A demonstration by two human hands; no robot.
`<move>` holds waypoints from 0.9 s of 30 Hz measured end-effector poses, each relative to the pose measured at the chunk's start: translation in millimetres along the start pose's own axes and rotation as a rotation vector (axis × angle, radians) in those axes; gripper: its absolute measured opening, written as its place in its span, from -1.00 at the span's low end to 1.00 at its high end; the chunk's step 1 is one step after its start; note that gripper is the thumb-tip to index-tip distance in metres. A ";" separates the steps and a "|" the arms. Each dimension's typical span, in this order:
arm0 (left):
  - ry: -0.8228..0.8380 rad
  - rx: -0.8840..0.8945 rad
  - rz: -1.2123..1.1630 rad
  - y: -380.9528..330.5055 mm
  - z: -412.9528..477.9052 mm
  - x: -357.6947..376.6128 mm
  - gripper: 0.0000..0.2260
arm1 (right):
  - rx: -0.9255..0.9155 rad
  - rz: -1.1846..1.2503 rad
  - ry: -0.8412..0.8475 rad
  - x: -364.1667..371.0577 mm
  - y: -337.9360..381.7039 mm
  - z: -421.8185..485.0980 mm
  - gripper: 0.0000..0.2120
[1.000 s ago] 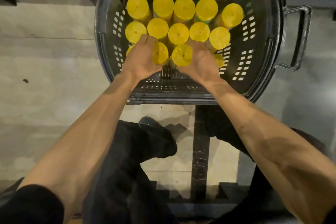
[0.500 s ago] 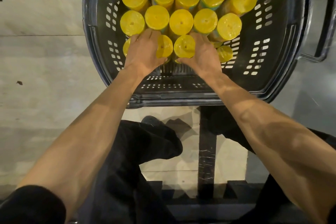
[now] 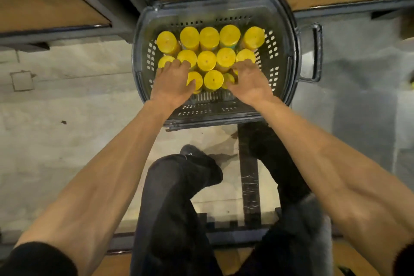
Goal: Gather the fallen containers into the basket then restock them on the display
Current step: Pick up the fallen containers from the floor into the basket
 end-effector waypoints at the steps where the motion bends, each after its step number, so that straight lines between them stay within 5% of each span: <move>1: -0.006 0.023 0.016 -14.7 -7.3 -21.2 -0.65 | 0.009 -0.018 0.013 -17.1 0.7 -14.2 -0.53; 17: -0.035 0.313 0.402 -363.5 -79.8 -279.7 -0.64 | 0.256 0.000 -0.195 -342.4 -141.6 -268.5 -0.50; 27: -0.116 0.517 0.606 -617.8 -70.8 -310.8 -0.60 | 0.419 0.114 -0.296 -434.5 -335.3 -383.6 -0.48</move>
Point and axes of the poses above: each hand's wrist, its own z-axis towards the middle knuckle, its own x-axis out of the palm, y = z × x, the point moved 10 cm from there along z, towards the middle knuckle, and after that the axes turned 8 degrees about y, right-handed, at the moved point
